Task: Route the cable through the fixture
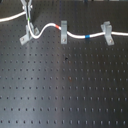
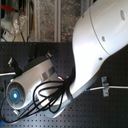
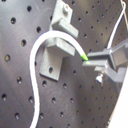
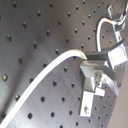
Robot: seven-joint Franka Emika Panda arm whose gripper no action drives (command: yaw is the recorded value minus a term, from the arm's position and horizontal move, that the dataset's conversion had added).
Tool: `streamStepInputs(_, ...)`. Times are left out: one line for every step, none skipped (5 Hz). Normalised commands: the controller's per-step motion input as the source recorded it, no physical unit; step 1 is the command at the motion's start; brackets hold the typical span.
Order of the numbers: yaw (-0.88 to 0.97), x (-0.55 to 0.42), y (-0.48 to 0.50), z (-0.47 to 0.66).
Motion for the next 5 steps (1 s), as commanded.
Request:
streamStepInputs(0.01,-0.003,0.069,0.22)
streamStepInputs(0.00,-0.002,0.086,0.39)
streamStepInputs(0.00,-0.010,0.134,0.34)
streamStepInputs(0.09,0.097,0.246,0.08)
streamStepInputs(-0.11,-0.020,0.179,0.03)
